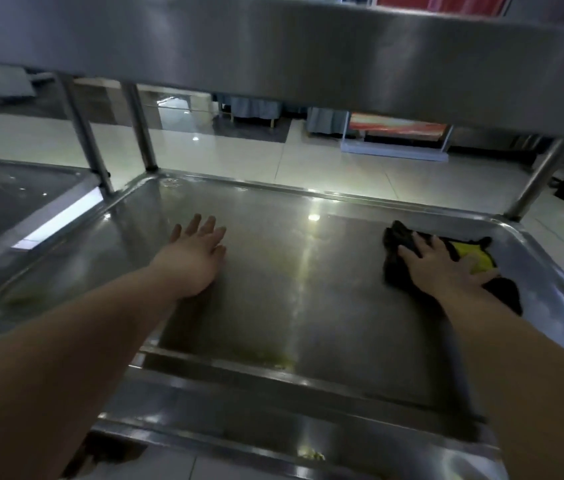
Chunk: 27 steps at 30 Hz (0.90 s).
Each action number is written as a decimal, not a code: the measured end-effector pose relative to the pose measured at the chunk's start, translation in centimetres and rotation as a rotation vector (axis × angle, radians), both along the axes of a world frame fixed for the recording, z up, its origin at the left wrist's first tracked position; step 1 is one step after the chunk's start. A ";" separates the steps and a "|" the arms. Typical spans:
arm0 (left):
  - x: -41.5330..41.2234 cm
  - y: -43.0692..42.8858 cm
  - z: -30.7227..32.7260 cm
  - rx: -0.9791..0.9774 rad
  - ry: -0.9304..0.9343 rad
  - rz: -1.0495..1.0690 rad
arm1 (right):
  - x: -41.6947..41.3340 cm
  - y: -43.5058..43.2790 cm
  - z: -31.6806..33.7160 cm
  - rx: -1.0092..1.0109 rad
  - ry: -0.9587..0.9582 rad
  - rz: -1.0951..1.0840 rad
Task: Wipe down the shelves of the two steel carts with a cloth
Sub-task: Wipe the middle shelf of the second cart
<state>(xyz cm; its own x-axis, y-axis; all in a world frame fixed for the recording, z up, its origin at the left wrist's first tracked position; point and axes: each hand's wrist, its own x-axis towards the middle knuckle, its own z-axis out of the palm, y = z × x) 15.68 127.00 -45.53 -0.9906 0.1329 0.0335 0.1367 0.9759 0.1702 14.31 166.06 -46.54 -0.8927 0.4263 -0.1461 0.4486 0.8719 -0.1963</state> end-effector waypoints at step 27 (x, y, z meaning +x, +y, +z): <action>-4.3 5.0 -2.9 0.005 -0.058 -0.264 | -3.9 -12.0 -0.1 0.014 0.032 0.059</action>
